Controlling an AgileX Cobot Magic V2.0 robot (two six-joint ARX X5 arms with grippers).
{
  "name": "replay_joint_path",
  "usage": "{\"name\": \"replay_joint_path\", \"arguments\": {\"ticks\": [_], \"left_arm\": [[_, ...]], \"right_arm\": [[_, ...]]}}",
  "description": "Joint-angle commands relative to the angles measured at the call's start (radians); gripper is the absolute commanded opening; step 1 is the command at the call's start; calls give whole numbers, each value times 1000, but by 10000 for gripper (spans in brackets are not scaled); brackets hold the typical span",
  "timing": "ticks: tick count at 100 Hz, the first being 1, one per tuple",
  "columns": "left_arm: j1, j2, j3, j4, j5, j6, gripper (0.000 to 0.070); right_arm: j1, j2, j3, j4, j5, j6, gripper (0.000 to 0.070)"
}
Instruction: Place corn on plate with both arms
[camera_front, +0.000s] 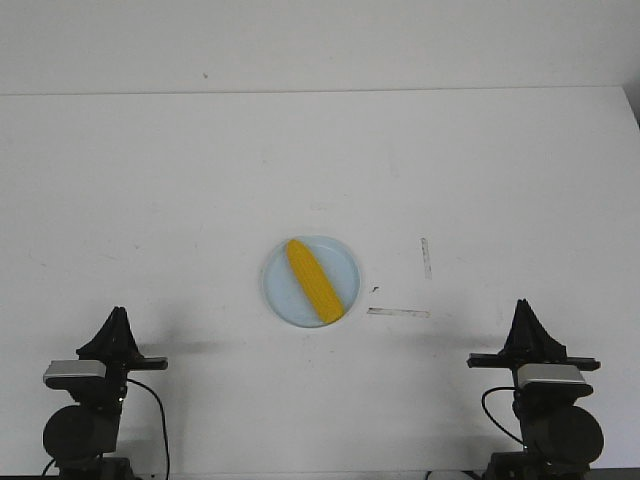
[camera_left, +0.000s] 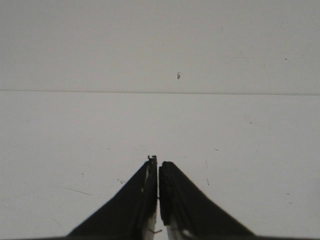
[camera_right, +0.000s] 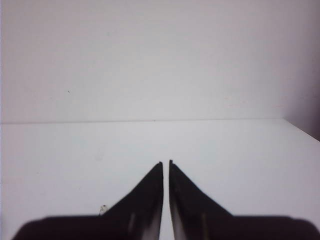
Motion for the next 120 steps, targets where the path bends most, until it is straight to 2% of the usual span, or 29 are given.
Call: {"name": "replay_joint_path", "arguments": {"ticks": [1,26,45,97,120], "left_arm": [[0,-2,-22,12,1,-4,1],[0,-2,-22,10,1,-4,1],[0,-2,-22,10,1,-4,1],[0,-2,-22,9,1,-4,1],[0,-2,-22,9,1,-4,1]], "right_arm": [[1,1,-24,29,-3,-1,18],[2,1,-74,54,-20,-1,18],[2,1,-186,222,-21,2,18],[61,1,-182,112,-21,-1,18],[61,1,-182,124,-23,1,15]]}}
